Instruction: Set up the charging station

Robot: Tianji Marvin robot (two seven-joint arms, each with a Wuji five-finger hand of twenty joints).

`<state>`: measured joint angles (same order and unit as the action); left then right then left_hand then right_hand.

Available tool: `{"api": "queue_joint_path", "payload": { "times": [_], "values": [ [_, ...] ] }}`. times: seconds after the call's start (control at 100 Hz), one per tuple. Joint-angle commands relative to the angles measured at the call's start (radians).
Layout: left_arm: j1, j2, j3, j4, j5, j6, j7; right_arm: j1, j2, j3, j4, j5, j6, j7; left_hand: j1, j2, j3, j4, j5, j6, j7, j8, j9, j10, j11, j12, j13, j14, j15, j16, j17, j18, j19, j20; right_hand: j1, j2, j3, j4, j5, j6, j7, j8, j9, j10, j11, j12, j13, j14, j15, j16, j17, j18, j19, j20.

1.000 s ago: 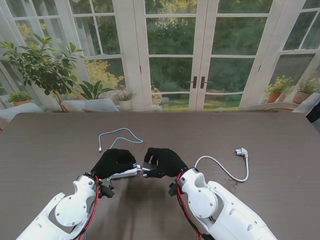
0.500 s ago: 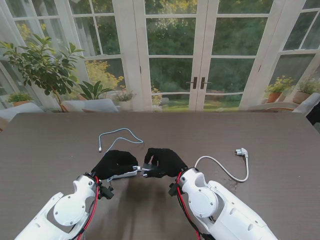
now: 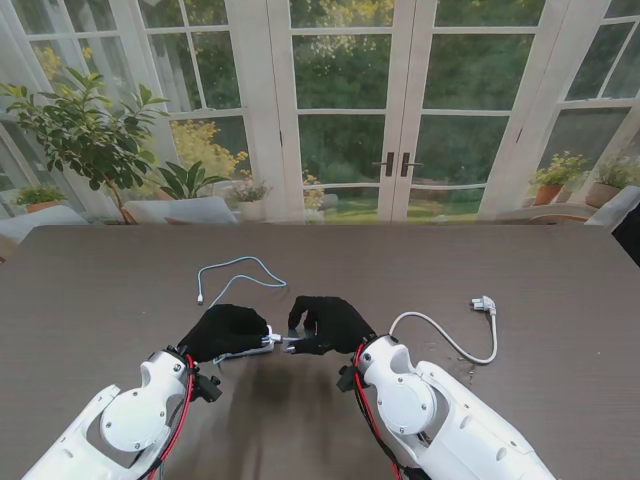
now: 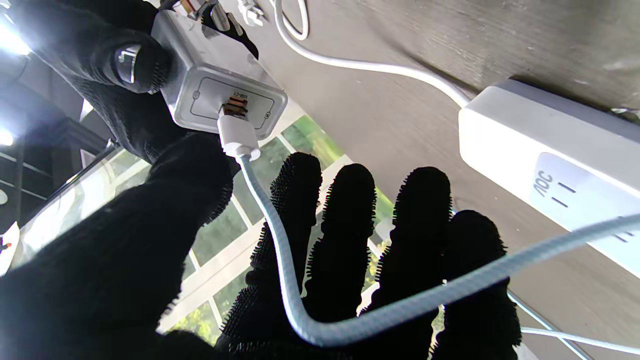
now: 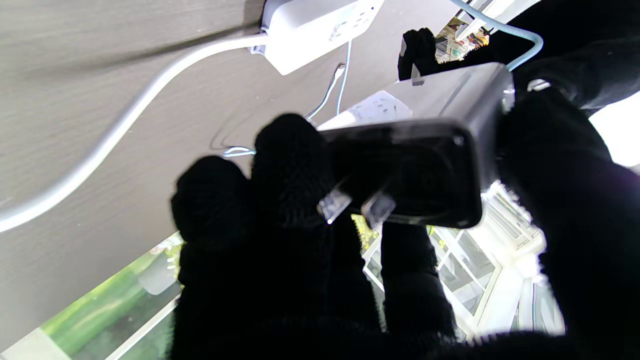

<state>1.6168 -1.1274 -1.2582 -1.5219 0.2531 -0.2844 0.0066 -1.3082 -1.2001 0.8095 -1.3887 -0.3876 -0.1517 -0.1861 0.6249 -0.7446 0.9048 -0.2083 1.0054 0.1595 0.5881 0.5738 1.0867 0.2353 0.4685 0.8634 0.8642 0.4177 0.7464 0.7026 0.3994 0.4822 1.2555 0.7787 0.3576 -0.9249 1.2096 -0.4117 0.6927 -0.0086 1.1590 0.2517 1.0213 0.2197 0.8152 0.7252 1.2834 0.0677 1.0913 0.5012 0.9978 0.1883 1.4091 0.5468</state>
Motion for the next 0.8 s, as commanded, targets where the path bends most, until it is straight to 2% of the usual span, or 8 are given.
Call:
{"api": "queue_joint_path", "payload": {
  "times": [0.0,0.06,0.21,0.25,0.61,0.63,0.67,0.79],
  "values": [
    [-0.007,-0.010,0.010,0.013,-0.014,-0.013,-0.001,-0.004,-0.004,-0.001,-0.010,0.003,0.001,0.016,0.068,-0.027,-0.039,-0.041,0.021,-0.029,0.101,-0.037,0.045,-0.015,0.025,-0.002,0.053,-0.002,0.045,0.023,0.034,0.029,0.059,0.018,0.163,0.056,0.216,0.062,0.047,-0.053,0.298,0.025,0.088,-0.130,0.095,0.053,0.034,-0.063,0.014,0.163,0.027,-0.031,0.024,0.014],
    [-0.013,-0.013,0.016,0.021,-0.030,-0.022,0.007,-0.004,-0.004,-0.001,-0.010,0.005,0.002,0.017,0.117,-0.027,-0.054,-0.034,0.028,-0.033,0.207,-0.095,0.079,-0.017,0.039,0.031,0.087,-0.001,0.072,0.028,0.061,0.036,0.082,0.016,0.163,0.055,0.216,0.063,0.047,-0.053,0.298,0.025,0.088,-0.130,0.094,0.053,0.034,-0.067,0.013,0.163,0.029,-0.034,0.023,0.014],
    [-0.020,-0.016,0.025,0.032,-0.047,-0.034,0.011,-0.005,-0.004,0.001,-0.012,0.011,0.006,0.022,0.152,-0.013,-0.036,-0.030,0.072,-0.043,0.256,-0.113,0.145,-0.015,0.038,0.111,0.153,-0.014,0.136,0.050,0.113,0.034,0.137,0.027,0.164,0.054,0.217,0.063,0.047,-0.053,0.298,0.025,0.089,-0.129,0.093,0.054,0.034,-0.065,0.014,0.165,0.034,-0.037,0.020,0.014],
    [-0.021,-0.016,0.026,0.034,-0.050,-0.035,0.009,-0.005,-0.004,0.002,-0.012,0.012,0.007,0.023,0.158,-0.008,-0.028,-0.031,0.078,-0.043,0.274,-0.125,0.164,-0.034,0.029,0.140,0.166,-0.018,0.152,0.055,0.125,0.034,0.151,0.026,0.165,0.053,0.217,0.063,0.047,-0.053,0.298,0.025,0.089,-0.127,0.092,0.054,0.034,-0.064,0.014,0.165,0.035,-0.038,0.019,0.014],
    [-0.026,-0.014,0.033,0.037,-0.062,-0.033,-0.008,-0.006,-0.006,0.004,-0.012,0.035,0.012,0.030,0.193,-0.011,0.011,-0.018,0.079,-0.027,0.275,-0.131,0.178,-0.024,0.021,0.166,0.212,-0.047,0.213,0.078,0.182,0.017,0.218,0.039,0.167,0.051,0.218,0.064,0.052,-0.050,0.296,0.024,0.090,-0.126,0.090,0.053,0.034,-0.069,0.014,0.168,0.042,-0.040,0.013,0.014],
    [-0.026,-0.014,0.034,0.038,-0.064,-0.034,-0.008,-0.006,-0.006,0.004,-0.012,0.037,0.012,0.030,0.198,-0.010,0.019,-0.017,0.077,-0.024,0.273,-0.131,0.174,-0.009,0.015,0.169,0.215,-0.049,0.216,0.079,0.188,0.011,0.224,0.039,0.167,0.051,0.217,0.063,0.052,-0.050,0.296,0.024,0.091,-0.126,0.090,0.053,0.034,-0.069,0.014,0.168,0.042,-0.040,0.013,0.014],
    [-0.028,-0.015,0.036,0.041,-0.067,-0.036,-0.007,-0.006,-0.007,0.004,-0.012,0.040,0.013,0.031,0.206,-0.010,0.034,-0.015,0.076,-0.022,0.271,-0.131,0.174,-0.006,0.010,0.177,0.227,-0.053,0.228,0.083,0.203,0.003,0.238,0.042,0.167,0.051,0.217,0.063,0.052,-0.050,0.296,0.024,0.091,-0.127,0.089,0.053,0.034,-0.070,0.014,0.168,0.042,-0.041,0.012,0.014],
    [-0.035,-0.019,0.045,0.053,-0.075,-0.045,0.004,-0.007,-0.007,0.005,-0.011,0.048,0.013,0.035,0.217,-0.021,0.095,-0.012,0.076,-0.007,0.269,-0.127,0.178,0.001,-0.010,0.206,0.291,-0.098,0.287,0.095,0.286,-0.027,0.293,0.045,0.169,0.049,0.218,0.064,0.052,-0.050,0.296,0.024,0.091,-0.125,0.089,0.054,0.034,-0.071,0.015,0.169,0.044,-0.042,0.011,0.014]
  ]
}}
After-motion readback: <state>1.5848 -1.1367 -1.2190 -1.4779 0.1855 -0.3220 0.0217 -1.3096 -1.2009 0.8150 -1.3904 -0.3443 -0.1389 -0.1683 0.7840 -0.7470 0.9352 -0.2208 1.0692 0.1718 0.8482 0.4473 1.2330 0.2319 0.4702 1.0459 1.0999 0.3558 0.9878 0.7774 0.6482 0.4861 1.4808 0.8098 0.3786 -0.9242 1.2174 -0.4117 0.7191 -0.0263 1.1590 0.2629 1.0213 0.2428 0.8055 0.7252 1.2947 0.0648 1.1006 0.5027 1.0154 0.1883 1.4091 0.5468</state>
